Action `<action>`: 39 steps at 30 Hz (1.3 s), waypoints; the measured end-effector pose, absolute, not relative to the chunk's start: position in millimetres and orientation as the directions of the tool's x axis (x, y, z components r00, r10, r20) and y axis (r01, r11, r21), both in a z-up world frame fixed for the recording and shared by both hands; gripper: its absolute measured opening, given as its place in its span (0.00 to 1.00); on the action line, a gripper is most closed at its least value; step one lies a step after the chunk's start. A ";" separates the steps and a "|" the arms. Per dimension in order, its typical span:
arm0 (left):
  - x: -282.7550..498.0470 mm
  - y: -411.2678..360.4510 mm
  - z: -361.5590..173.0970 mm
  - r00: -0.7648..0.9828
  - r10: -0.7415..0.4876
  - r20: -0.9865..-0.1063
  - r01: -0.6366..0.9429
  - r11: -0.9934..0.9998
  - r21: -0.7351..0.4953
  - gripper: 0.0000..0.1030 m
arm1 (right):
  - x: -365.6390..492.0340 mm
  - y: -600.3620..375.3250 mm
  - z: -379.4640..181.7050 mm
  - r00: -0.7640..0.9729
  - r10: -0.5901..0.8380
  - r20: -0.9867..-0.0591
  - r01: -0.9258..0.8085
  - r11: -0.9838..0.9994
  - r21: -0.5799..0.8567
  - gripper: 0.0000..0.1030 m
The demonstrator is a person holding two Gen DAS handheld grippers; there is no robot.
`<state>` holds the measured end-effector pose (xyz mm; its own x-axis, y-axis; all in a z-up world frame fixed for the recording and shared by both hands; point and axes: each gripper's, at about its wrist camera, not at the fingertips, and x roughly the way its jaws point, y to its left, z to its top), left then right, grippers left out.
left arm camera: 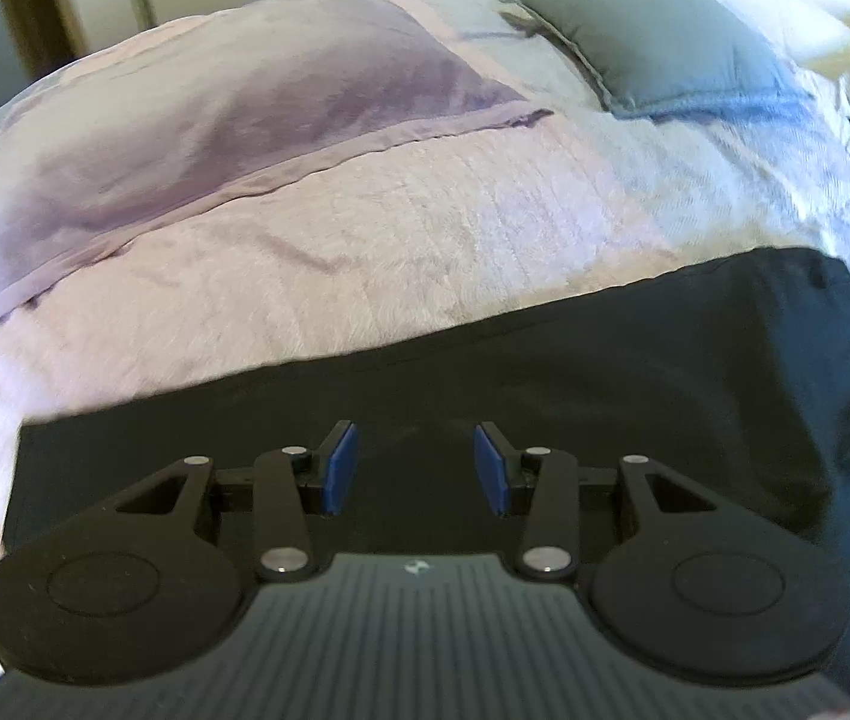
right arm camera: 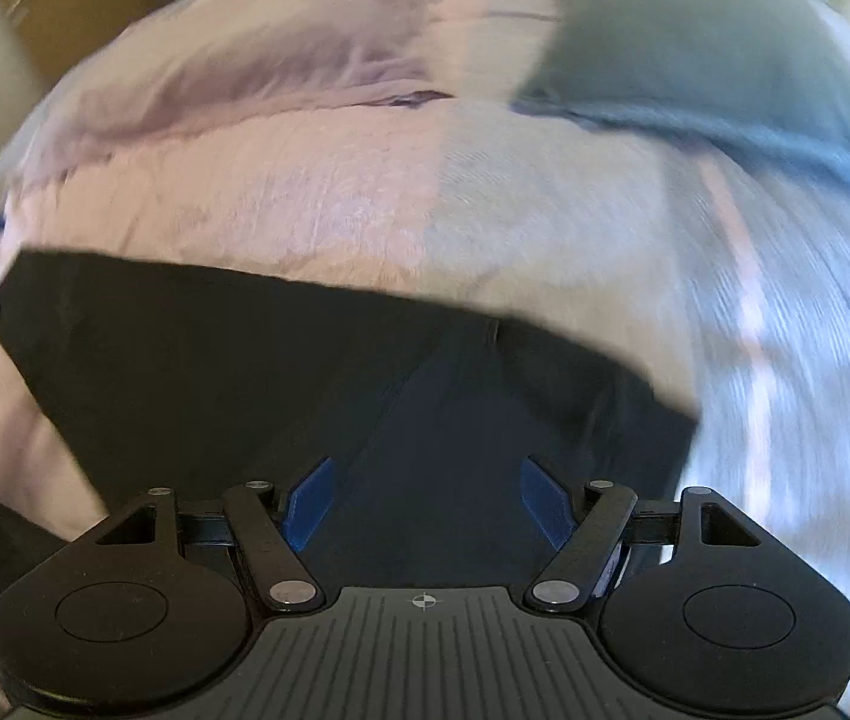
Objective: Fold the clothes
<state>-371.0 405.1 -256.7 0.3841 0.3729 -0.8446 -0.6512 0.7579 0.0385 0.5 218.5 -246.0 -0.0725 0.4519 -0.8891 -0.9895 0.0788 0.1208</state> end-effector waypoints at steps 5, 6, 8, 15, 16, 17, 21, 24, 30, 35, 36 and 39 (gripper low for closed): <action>-350.4 453.2 -296.1 0.426 0.294 -0.856 -0.507 0.861 0.044 0.38 | 37.0 274.9 -282.1 -0.122 0.403 -0.907 -0.992 -0.086 0.095 0.70; -347.6 462.2 -303.0 0.431 0.278 -0.858 -0.479 0.877 0.043 0.38 | 44.4 284.1 -288.6 -0.143 0.390 -0.910 -0.988 -0.112 0.107 0.70; -342.4 480.1 -316.3 0.440 0.246 -0.864 -0.424 0.905 0.041 0.38 | 58.4 298.4 -299.2 -0.199 0.367 -0.909 -0.978 -0.138 0.158 0.70; -341.6 529.9 -349.3 0.389 0.110 -0.915 -0.237 0.971 0.016 0.43 | 84.1 337.1 -328.2 -0.344 0.218 -0.913 -0.935 -0.174 0.310 0.70; -343.7 534.2 -353.3 0.374 0.092 -0.923 -0.217 0.976 0.009 0.44 | 85.7 341.0 -332.3 -0.354 0.195 -0.915 -0.930 -0.175 0.322 0.70; -345.9 538.2 -357.4 0.360 0.075 -0.930 -0.198 0.980 0.002 0.45 | 87.0 344.4 -335.9 -0.364 0.177 -0.914 -0.926 -0.171 0.336 0.70; -352.9 547.4 -369.8 0.327 0.009 -0.945 -0.146 0.988 -0.041 0.37 | 90.8 352.2 -346.9 -0.401 0.128 -0.907 -0.914 -0.127 0.386 0.58; -358.2 544.4 -372.8 0.320 0.009 -0.947 -0.106 0.994 -0.026 0.14 | 85.9 347.5 -342.3 -0.355 0.130 -0.926 -0.931 -0.141 0.338 0.43; -383.5 509.4 -339.8 0.403 0.168 -0.900 -0.088 0.986 0.144 0.09 | 61.8 308.9 -292.3 -0.239 0.282 -0.929 -0.960 -0.212 0.183 0.30; -438.8 442.9 -284.8 0.478 0.245 -0.843 -0.239 0.960 0.143 0.09 | 10.6 235.9 -230.6 -0.093 0.460 -0.883 -0.973 -0.230 -0.018 0.27; -450.0 429.3 -273.6 0.491 0.261 -0.831 -0.269 0.953 0.140 0.09 | -0.6 219.6 -218.3 -0.063 0.494 -0.867 -0.972 -0.227 -0.058 0.26; -483.8 388.7 -240.3 0.525 0.311 -0.792 -0.357 0.926 0.126 0.09 | -42.5 158.2 -194.1 0.020 0.543 -0.840 -0.967 -0.202 -0.153 0.22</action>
